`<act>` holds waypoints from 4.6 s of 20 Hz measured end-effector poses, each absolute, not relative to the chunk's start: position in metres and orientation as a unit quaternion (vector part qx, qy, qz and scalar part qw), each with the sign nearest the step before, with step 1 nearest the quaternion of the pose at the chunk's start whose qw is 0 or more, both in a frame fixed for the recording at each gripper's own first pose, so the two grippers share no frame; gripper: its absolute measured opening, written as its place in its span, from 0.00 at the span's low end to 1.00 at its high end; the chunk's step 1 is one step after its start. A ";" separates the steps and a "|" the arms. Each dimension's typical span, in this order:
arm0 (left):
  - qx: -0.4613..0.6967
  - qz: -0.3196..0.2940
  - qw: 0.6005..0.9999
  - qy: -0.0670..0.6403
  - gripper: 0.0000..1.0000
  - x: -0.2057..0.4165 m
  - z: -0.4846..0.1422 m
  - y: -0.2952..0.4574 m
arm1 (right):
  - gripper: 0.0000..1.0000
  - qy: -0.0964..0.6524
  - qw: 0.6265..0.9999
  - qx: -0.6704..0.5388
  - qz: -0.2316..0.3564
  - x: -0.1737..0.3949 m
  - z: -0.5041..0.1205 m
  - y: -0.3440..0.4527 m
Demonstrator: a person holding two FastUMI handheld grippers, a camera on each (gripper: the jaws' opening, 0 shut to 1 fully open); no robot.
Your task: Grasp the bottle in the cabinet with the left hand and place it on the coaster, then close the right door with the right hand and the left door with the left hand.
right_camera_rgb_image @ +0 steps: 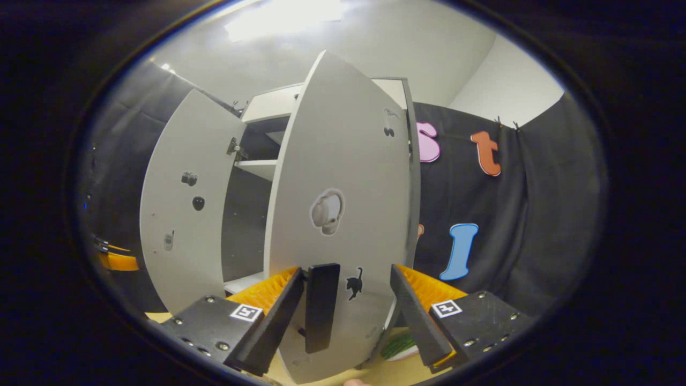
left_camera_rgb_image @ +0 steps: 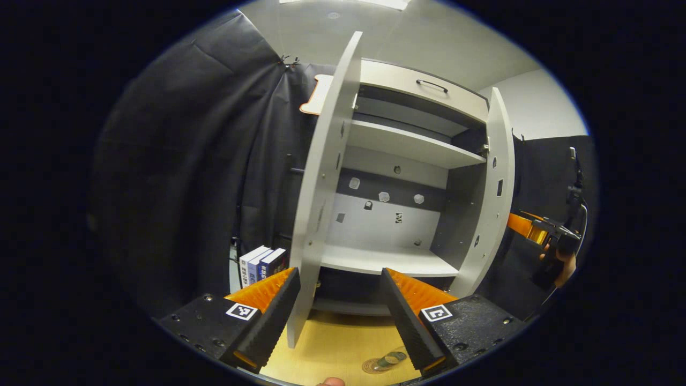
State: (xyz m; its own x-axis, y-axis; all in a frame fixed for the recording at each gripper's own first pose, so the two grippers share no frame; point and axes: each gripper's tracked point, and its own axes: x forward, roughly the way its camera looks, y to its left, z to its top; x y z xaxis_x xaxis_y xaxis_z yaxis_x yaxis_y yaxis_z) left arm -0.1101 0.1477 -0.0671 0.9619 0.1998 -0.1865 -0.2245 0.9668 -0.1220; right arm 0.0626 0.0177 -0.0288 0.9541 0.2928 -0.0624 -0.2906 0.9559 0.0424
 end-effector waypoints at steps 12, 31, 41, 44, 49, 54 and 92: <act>-0.061 0.196 0.975 0.080 0.95 -0.150 -0.065 0.211 | 1.00 0.063 0.982 0.076 0.161 0.106 -0.048 0.081; -0.049 0.227 0.971 0.053 0.95 -0.135 -0.057 0.258 | 1.00 0.075 0.983 0.092 0.141 0.161 -0.065 0.127; -0.034 0.240 0.969 0.048 0.95 -0.135 -0.048 0.277 | 0.97 0.057 0.991 0.081 0.086 0.175 -0.072 0.132; -0.027 0.243 0.969 0.038 0.95 -0.131 -0.038 0.283 | 0.97 0.056 0.992 0.077 0.077 0.184 -0.072 0.134; -0.019 0.208 0.978 0.014 0.90 -0.104 -0.008 0.278 | 1.00 0.051 0.994 0.071 0.070 0.188 -0.074 0.136; -0.009 0.164 0.986 -0.031 0.94 -0.081 0.033 0.272 | 1.00 0.046 0.995 0.068 0.062 0.192 -0.076 0.137; -0.069 -0.089 0.993 0.016 0.98 0.036 0.006 0.127 | 1.00 0.038 0.996 0.076 0.022 0.106 -0.057 0.011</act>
